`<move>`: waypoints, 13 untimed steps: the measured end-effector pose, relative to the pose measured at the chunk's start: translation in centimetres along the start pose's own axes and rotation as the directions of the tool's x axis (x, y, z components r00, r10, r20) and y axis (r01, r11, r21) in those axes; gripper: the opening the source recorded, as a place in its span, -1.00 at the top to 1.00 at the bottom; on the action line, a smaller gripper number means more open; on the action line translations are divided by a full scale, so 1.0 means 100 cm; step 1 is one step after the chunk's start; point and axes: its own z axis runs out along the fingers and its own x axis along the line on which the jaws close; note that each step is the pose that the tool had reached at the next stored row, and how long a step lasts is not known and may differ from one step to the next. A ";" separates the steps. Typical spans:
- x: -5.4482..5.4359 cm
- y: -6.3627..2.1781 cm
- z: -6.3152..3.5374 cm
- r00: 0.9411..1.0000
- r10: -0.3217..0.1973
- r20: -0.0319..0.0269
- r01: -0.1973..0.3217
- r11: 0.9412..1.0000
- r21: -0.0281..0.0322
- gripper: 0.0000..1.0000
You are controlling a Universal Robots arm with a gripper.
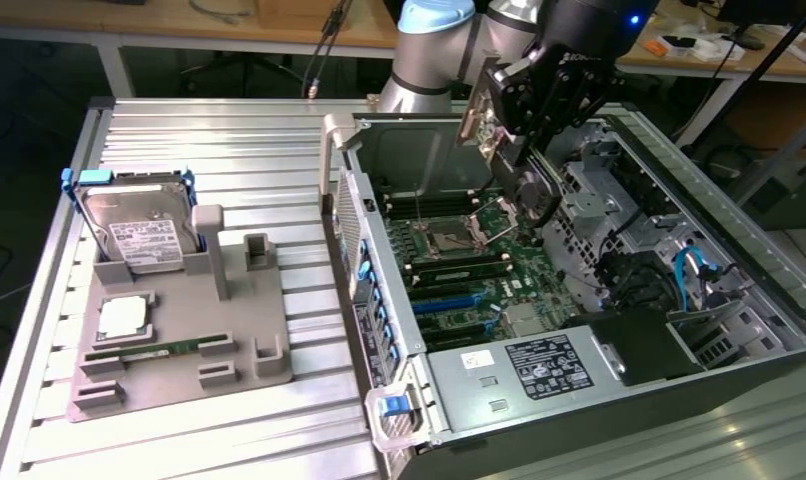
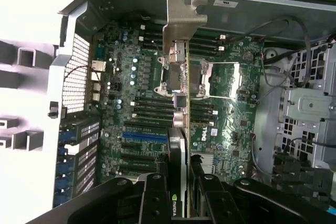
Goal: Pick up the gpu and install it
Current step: 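Insert the gpu into the slot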
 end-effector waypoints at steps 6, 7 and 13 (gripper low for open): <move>0.000 0.0000 0.0000 1.000 -0.025 -0.001 0.025 1.000 -0.001 0.47; 0.000 0.0000 0.0000 1.000 -0.030 -0.001 0.030 1.000 -0.001 0.47; 0.000 0.0000 0.0000 0.998 -0.056 -0.002 0.056 0.998 -0.002 0.47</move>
